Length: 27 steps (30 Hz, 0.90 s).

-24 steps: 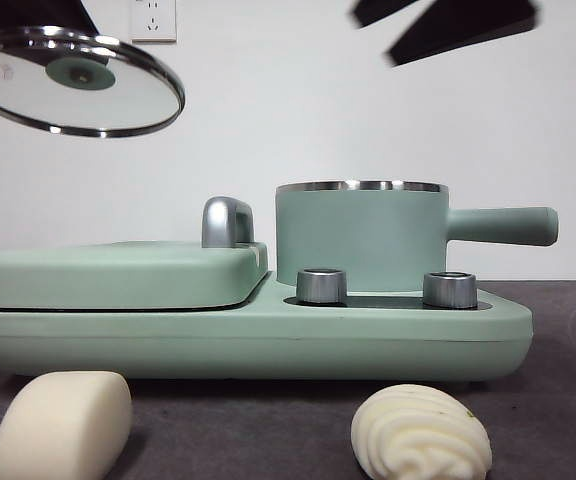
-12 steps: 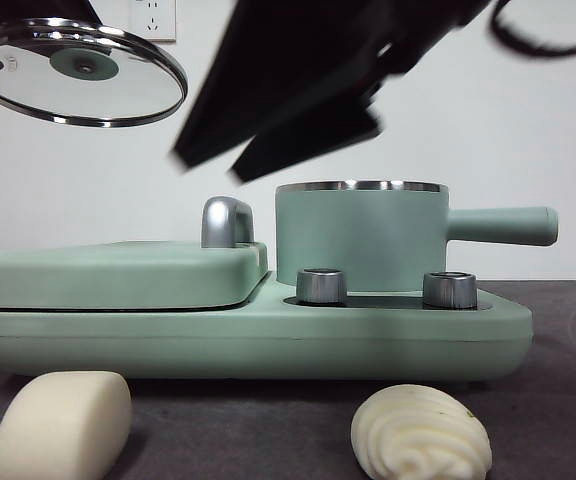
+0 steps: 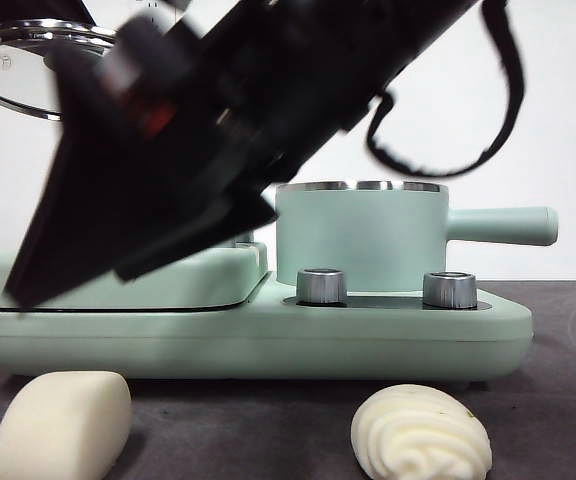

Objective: Put the buns in a small steamer

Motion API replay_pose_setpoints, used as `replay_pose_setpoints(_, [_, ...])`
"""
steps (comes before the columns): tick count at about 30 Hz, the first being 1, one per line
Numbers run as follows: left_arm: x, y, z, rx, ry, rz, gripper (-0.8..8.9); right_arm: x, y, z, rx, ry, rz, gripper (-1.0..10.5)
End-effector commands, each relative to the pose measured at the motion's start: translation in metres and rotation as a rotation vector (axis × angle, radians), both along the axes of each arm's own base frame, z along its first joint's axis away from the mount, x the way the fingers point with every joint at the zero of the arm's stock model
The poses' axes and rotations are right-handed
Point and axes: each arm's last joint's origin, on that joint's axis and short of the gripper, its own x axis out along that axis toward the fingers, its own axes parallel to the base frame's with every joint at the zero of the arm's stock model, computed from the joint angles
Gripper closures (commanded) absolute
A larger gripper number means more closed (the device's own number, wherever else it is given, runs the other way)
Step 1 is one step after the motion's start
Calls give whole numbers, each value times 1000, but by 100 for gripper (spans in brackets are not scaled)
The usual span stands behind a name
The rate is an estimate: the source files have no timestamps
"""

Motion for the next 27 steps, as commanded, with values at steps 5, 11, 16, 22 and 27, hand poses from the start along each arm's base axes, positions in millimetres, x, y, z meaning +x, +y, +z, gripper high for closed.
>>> replay_pose_setpoints(5, [1,1,9,-14,-42,6,802,-2,20,-25,-57,-54,-27,518])
replay_pose_setpoints(11, [1,1,9,-14,-42,6,802,0,24,-41,-96,-32,-26,519])
replay_pose_setpoints(16, [1,1,9,-14,-42,6,802,-1,24,-44,-102,-13,-36,618])
replay_pose_setpoints(22, [1,1,9,-14,-42,6,802,-2,25,-49,-119,19,-58,626])
replay_pose_setpoints(27, [1,1,9,-14,-42,6,802,-3,25,-53,-143,61,-85,706])
